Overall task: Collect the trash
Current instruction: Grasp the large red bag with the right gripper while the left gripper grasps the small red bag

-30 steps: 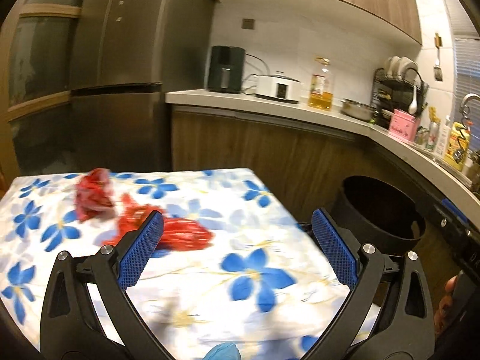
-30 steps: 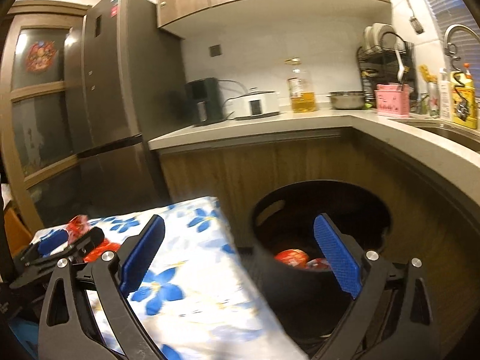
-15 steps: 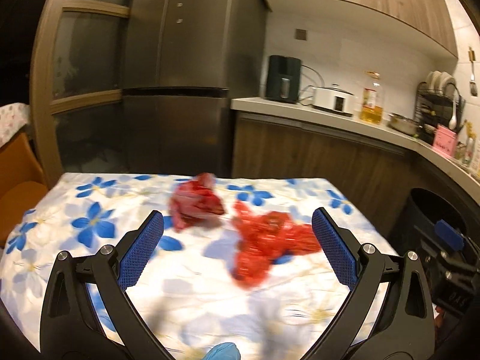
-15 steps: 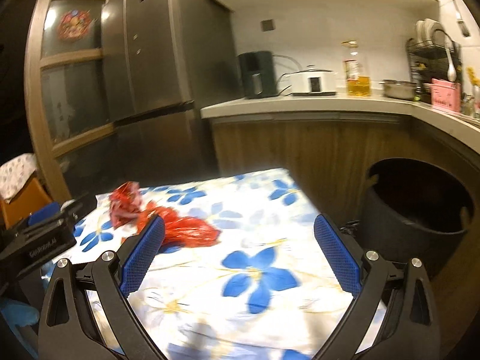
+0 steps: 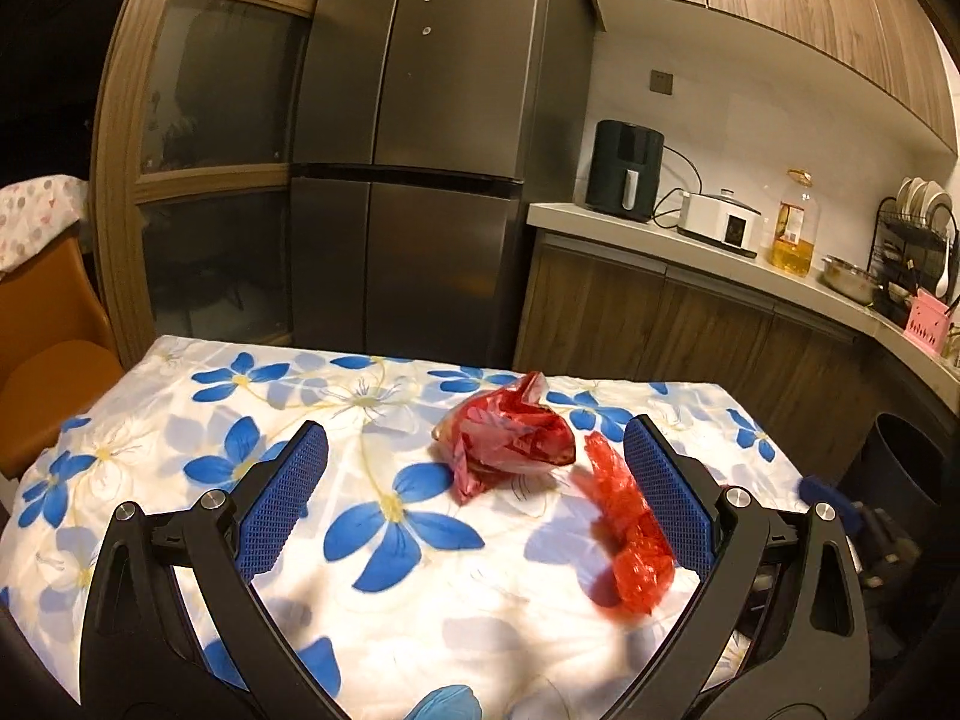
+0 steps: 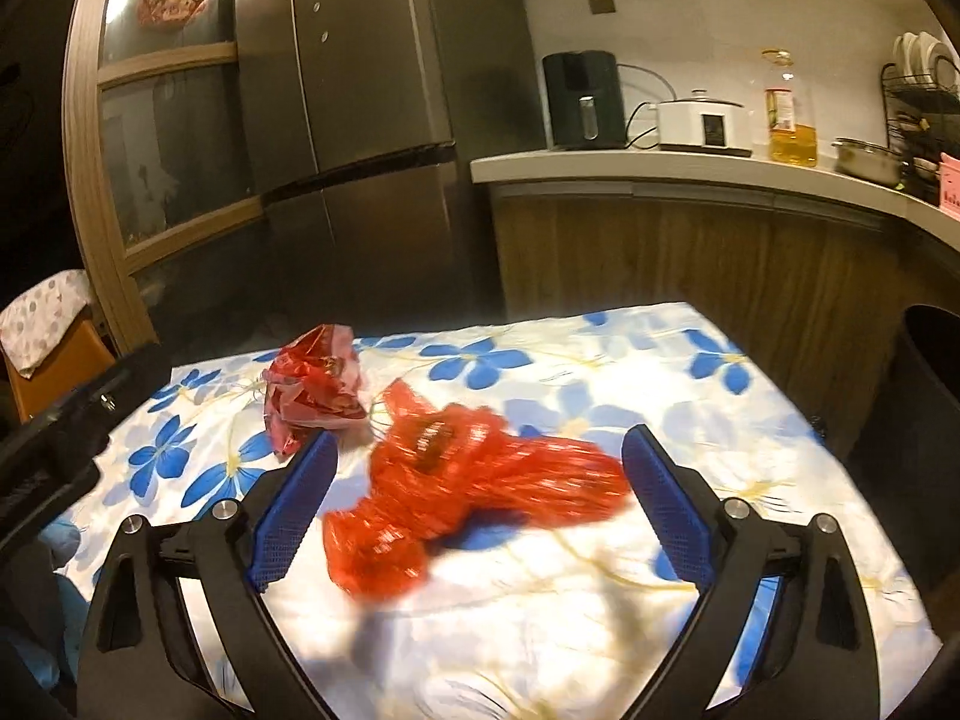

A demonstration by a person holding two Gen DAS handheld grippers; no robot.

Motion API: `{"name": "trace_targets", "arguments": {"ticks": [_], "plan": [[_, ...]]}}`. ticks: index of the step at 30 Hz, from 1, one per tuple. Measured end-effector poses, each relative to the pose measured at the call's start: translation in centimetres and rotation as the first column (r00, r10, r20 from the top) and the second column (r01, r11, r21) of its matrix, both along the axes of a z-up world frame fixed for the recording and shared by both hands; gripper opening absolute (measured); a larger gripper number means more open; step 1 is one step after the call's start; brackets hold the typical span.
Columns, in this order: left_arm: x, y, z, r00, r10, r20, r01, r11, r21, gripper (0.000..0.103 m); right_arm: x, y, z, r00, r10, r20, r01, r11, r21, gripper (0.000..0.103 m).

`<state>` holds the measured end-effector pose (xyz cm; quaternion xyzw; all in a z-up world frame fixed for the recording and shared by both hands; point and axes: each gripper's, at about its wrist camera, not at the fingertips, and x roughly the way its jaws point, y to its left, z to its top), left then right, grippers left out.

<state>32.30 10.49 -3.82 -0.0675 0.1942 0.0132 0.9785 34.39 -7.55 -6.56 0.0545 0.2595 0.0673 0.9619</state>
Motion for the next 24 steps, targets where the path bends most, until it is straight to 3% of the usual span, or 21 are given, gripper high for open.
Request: {"name": "trace_targets", "arguments": {"ticks": [4,8,12,17,24], "plan": [[1.9,0.5,-0.2,1.000,-0.030,-0.001,0.030,0.999,-0.032,0.097,2.0,0.9,-1.2,0.998,-0.001,-0.057,0.000,1.000,-0.003,0.083],[3.9,0.7,-0.5,0.999,-0.031,-0.008,0.031,0.999,-0.041,0.097,3.2,1.4,-2.4,0.993,0.033,-0.118,-0.033,0.999,0.000,0.056],[5.8,0.5,-1.2,0.999,-0.040,-0.017,0.039,0.998,-0.052,0.097,2.7,1.2,-2.3,0.992,0.071,-0.103,-0.071,0.997,0.000,0.032],[7.6,-0.5,-2.0,0.997,-0.067,-0.025,0.067,0.998,-0.014,0.097,1.0,-0.2,-1.6,0.996,0.061,-0.066,-0.060,0.998,0.021,0.027],[11.0,-0.9,-4.2,0.984,-0.128,-0.120,0.125,0.991,-0.039,0.094,-2.0,-2.4,-0.2,0.998,0.059,-0.012,-0.058,0.997,0.055,0.027]]}}
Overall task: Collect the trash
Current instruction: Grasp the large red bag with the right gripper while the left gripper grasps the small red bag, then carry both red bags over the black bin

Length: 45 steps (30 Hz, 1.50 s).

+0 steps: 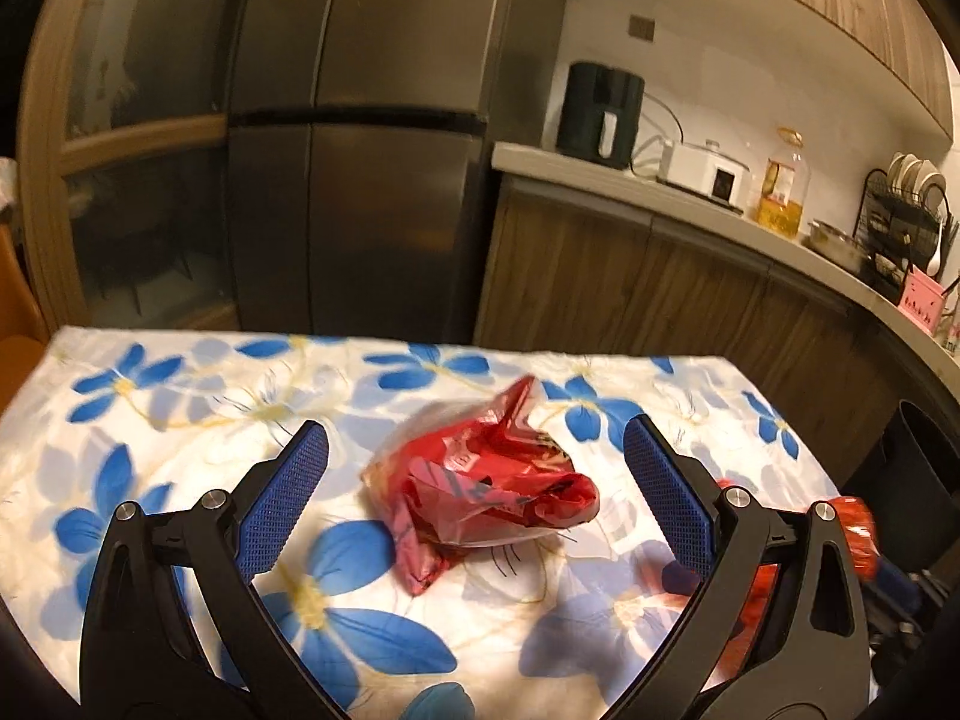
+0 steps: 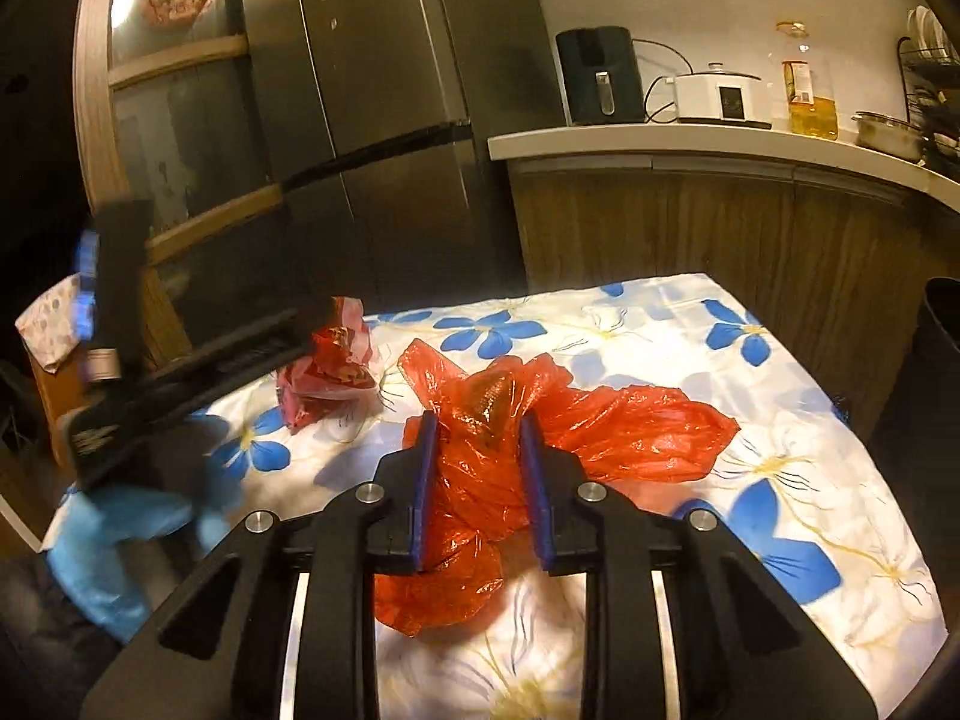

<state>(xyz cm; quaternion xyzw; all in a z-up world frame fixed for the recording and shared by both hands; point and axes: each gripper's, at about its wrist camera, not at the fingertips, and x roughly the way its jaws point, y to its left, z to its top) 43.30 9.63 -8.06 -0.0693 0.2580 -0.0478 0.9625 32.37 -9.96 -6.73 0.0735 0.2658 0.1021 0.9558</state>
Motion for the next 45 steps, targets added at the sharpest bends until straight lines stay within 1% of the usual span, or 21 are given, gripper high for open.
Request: {"name": "trace_targets", "arguments": {"ticks": [1,2,3,7,9,10,12,13,14,15,16,18,19,25,30,32,35,38,41,45], "plan": [[0.4,0.0,-0.3,1.000,-0.009,-0.019,0.009,1.000,-0.003,0.092,-0.3,-0.2,0.1,1.000,0.000,0.003,0.000,1.000,0.003,0.027],[0.6,-0.1,-0.6,0.999,-0.018,-0.034,0.018,1.000,-0.005,0.087,-0.4,-0.5,0.2,1.000,-0.002,0.005,0.002,1.000,0.006,0.027],[0.7,-0.1,-0.8,0.999,-0.022,-0.043,0.022,1.000,-0.006,0.081,-0.5,-0.7,0.3,1.000,-0.007,0.008,0.007,1.000,0.008,0.027],[1.1,-0.3,-1.6,0.996,-0.027,-0.081,0.027,1.000,-0.002,0.067,-1.2,-2.0,0.7,0.999,-0.034,0.025,0.034,0.999,0.012,0.027],[1.2,-0.4,-2.0,0.995,-0.030,-0.098,0.030,1.000,0.001,0.054,-1.4,-2.6,0.9,0.998,-0.047,0.029,0.047,0.999,0.016,0.027],[1.3,-0.4,-2.2,0.994,-0.029,-0.109,0.029,1.000,0.001,0.052,-1.5,-2.9,1.0,0.998,-0.054,0.029,0.053,0.998,0.023,0.027],[1.2,-0.3,-2.3,0.993,-0.026,-0.116,0.026,1.000,-0.002,0.039,-1.7,-3.3,1.1,0.997,-0.066,0.033,0.065,0.998,0.024,0.027],[1.1,-0.3,-2.3,0.993,-0.025,-0.115,0.025,1.000,0.002,0.035,-1.8,-3.5,1.2,0.997,-0.071,0.034,0.070,0.997,0.025,0.027],[1.0,-0.4,-2.3,0.993,-0.023,-0.115,0.024,1.000,0.008,0.029,-1.9,-3.7,1.3,0.997,-0.075,0.035,0.074,0.997,0.027,0.027],[0.8,-0.6,-2.3,0.993,-0.023,-0.113,0.025,1.000,0.019,0.020,-2.0,-3.8,1.4,0.996,-0.078,0.036,0.077,0.997,0.028,0.027],[0.6,-0.8,-2.3,0.993,-0.025,-0.114,0.028,0.999,0.027,0.015,-2.2,-4.0,1.5,0.996,-0.081,0.038,0.080,0.996,0.028,0.027],[-0.1,-1.3,-2.1,0.994,-0.019,-0.105,0.024,0.998,0.050,0.012,-2.6,-4.3,1.7,0.996,-0.083,0.042,0.082,0.996,0.028,0.027],[-0.5,-1.4,-1.9,0.995,-0.019,-0.101,0.024,0.998,0.050,0.012,-2.9,-4.4,1.8,0.995,-0.085,0.044,0.084,0.996,0.029,0.027],[-3.9,-2.2,-1.0,0.996,0.009,-0.087,-0.007,1.000,0.021,0.011,-4.6,-5.2,2.6,0.995,-0.083,0.063,0.081,0.996,0.027,0.027],[-6.8,-3.8,0.1,0.997,0.038,-0.073,-0.035,0.999,0.038,0.011,-6.1,-6.3,3.2,0.994,-0.084,0.075,0.083,0.996,0.023,0.027],[-8.0,-4.5,0.6,0.997,0.034,-0.064,-0.032,0.999,0.025,0.011,-6.8,-6.9,3.4,0.993,-0.090,0.081,0.088,0.996,0.023,0.027],[-9.6,-5.5,1.3,0.998,0.039,-0.041,-0.038,0.999,0.026,0.011,-7.9,-8.1,3.8,0.991,-0.098,0.092,0.096,0.995,0.025,0.027],[-11.3,-7.2,2.3,1.000,0.016,-0.019,-0.016,1.000,0.018,0.011,-8.8,-9.3,4.1,0.989,-0.109,0.099,0.107,0.994,0.026,0.027],[-12.7,-9.3,3.2,1.000,-0.014,0.005,0.014,1.000,0.028,0.011,-9.6,-10.9,4.3,0.987,-0.126,0.103,0.123,0.992,0.029,0.027],[-14.0,-12.3,4.3,0.997,-0.069,0.025,0.069,0.998,0.008,0.010,-10.6,-12.7,4.7,0.981,-0.156,0.116,0.153,0.988,0.035,0.027]]}}
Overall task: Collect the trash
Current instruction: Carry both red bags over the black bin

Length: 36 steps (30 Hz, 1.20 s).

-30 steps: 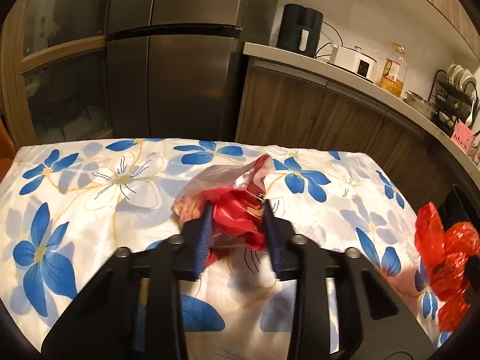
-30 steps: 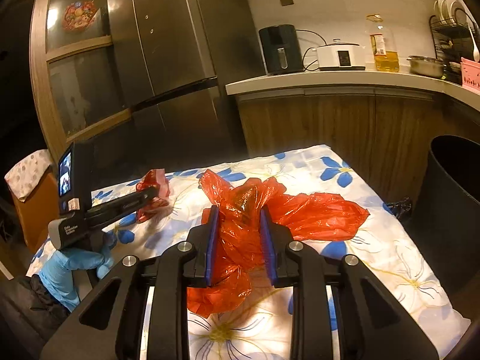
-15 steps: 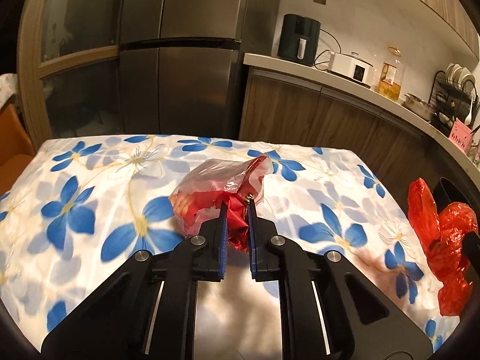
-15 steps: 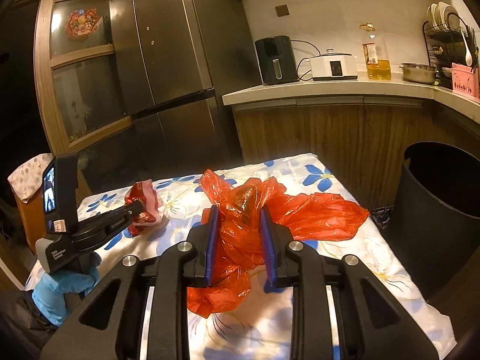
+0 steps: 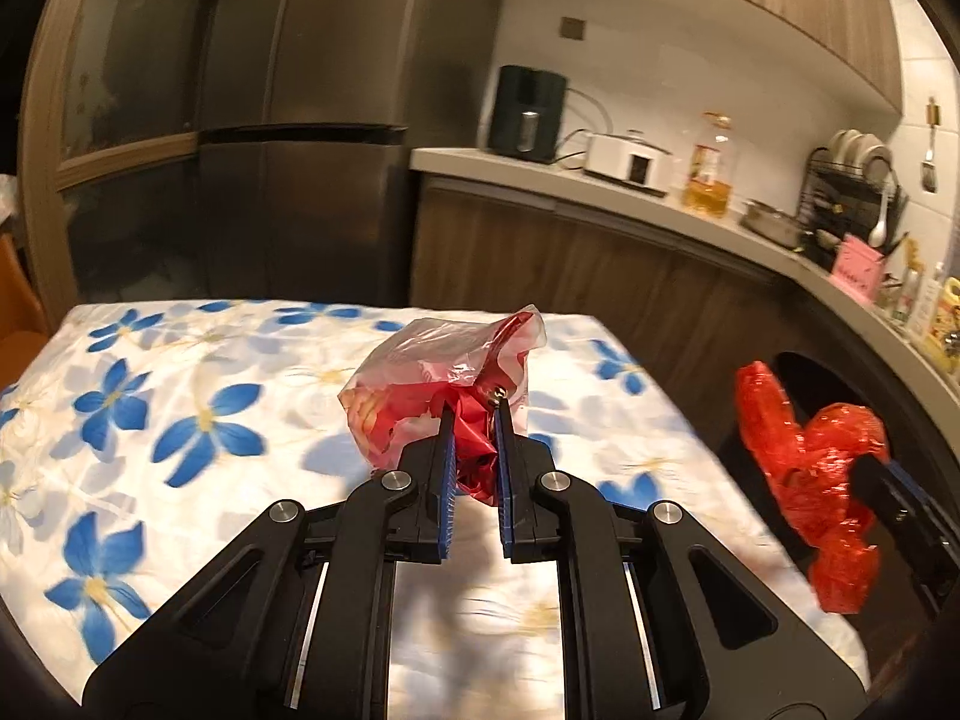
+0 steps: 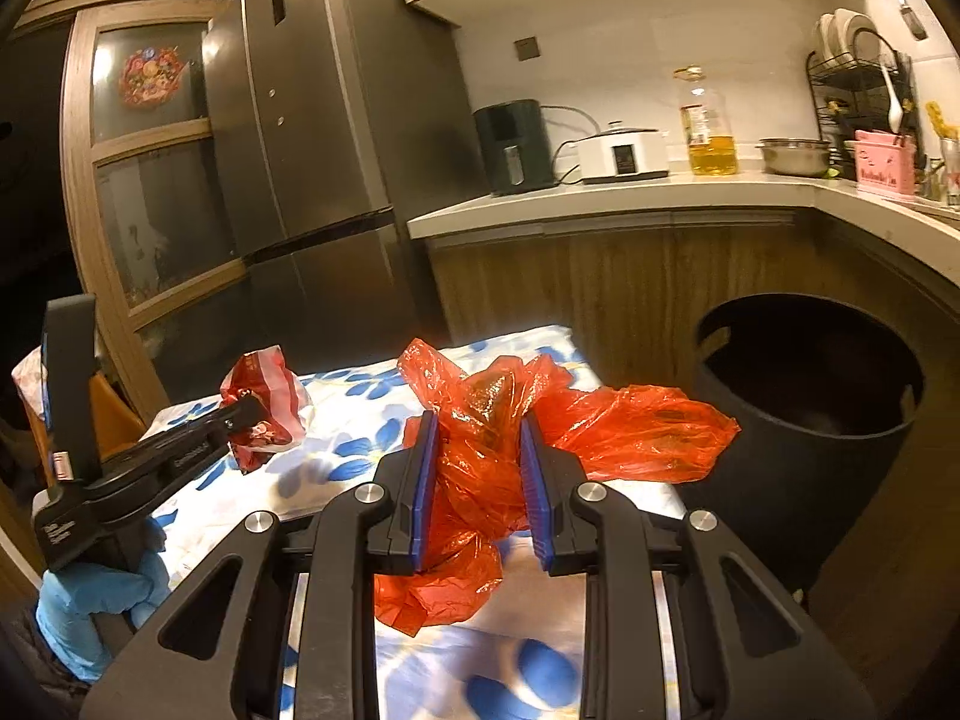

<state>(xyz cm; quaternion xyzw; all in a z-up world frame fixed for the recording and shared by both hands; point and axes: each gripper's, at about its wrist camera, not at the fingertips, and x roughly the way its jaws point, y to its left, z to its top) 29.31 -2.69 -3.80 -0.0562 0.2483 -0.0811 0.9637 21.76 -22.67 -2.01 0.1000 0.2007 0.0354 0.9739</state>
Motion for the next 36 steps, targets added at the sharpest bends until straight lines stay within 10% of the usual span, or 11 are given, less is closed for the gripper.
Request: {"name": "trace_targets", "arguments": {"ticks": [36], "plan": [[0.9,-28.3,3.4,0.902,-0.425,0.074,0.424,0.905,0.024,0.011,-0.5,-17.0,1.6,0.940,-0.334,0.062,0.338,0.938,-0.073,0.027]]}}
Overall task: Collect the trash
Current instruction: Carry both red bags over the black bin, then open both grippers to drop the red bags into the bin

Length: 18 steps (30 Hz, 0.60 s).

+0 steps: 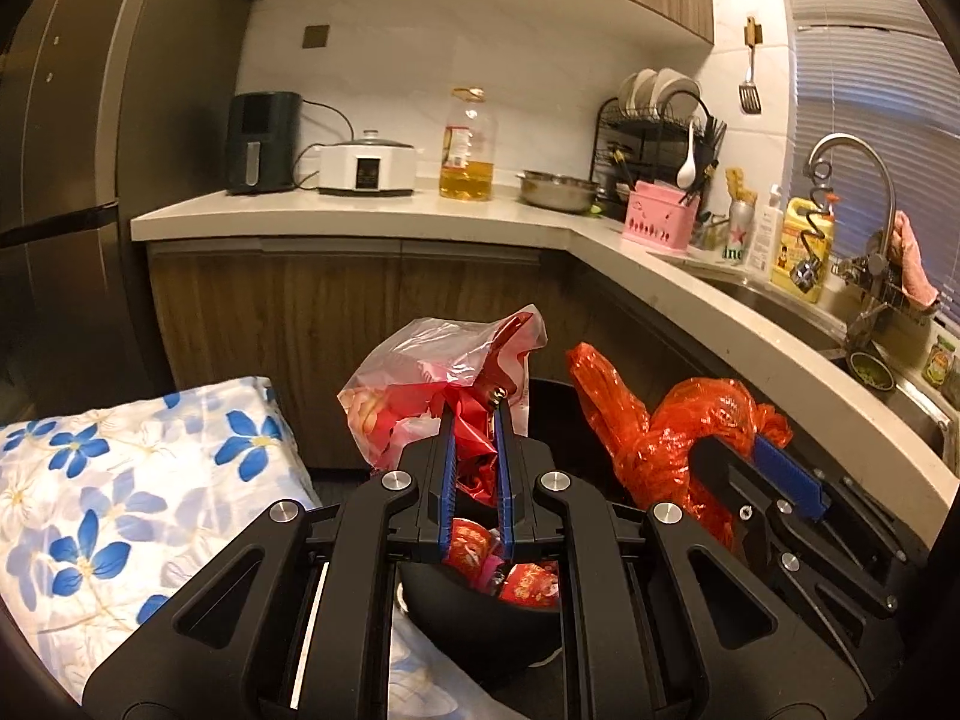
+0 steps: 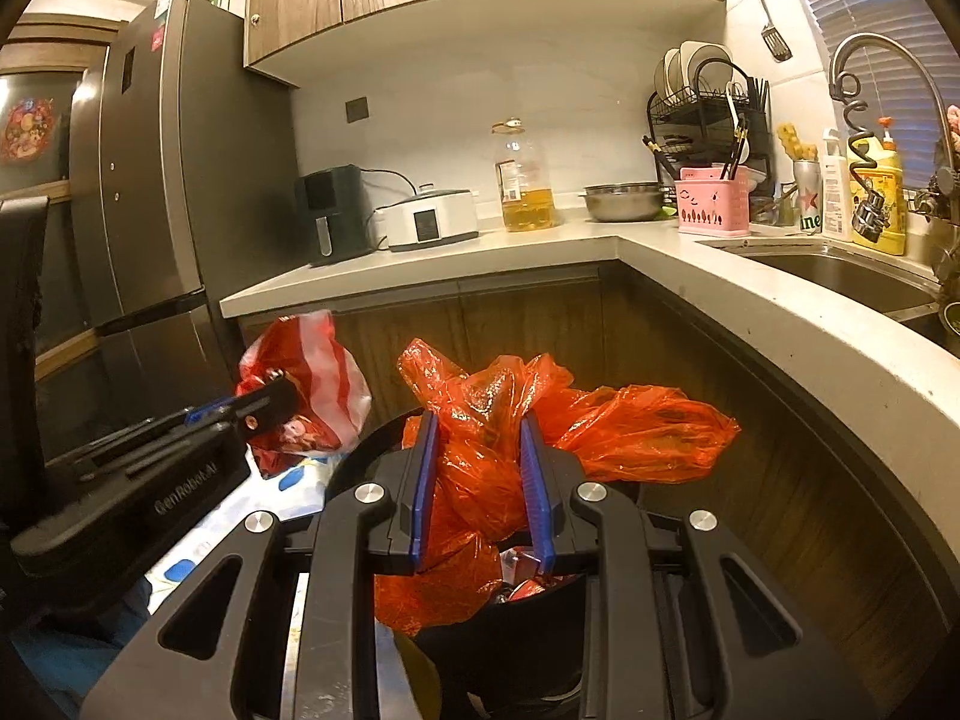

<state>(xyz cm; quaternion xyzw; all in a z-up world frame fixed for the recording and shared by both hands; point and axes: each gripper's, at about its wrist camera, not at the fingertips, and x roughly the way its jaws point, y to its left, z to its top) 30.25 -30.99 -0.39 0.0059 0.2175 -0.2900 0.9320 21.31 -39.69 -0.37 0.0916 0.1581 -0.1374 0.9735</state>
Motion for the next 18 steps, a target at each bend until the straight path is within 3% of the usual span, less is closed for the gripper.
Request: {"name": "trace_targets", "arguments": {"ticks": [18], "plan": [[1.7,-2.5,-1.8,0.999,-0.032,-0.021,0.032,0.999,0.024,0.011,1.1,-2.0,-0.3,1.000,-0.011,-0.002,0.011,1.000,0.019,0.029]]}}
